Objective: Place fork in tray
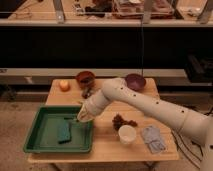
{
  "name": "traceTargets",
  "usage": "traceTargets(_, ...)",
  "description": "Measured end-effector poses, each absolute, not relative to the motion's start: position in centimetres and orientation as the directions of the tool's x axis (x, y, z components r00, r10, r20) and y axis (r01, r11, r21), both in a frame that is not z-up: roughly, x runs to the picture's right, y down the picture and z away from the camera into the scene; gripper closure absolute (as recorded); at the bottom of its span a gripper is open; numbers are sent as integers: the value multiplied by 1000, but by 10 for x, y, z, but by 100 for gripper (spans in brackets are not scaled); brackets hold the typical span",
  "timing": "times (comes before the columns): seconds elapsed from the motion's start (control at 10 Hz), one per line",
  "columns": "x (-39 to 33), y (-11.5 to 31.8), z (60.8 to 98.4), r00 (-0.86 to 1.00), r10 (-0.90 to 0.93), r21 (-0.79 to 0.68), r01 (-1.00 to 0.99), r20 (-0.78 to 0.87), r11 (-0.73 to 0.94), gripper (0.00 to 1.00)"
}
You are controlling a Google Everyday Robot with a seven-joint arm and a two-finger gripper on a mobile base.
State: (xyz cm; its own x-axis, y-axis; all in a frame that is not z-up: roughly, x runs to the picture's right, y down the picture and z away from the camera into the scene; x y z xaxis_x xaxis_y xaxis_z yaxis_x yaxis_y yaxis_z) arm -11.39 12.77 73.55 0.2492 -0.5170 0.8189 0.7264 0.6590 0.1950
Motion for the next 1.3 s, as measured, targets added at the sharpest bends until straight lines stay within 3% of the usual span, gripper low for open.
traceTargets(0.3,-109,128,747,257,-505,169,740,824,651,96)
traceTargets(1.3,-110,128,747,252,-508,172,742,824,648,100)
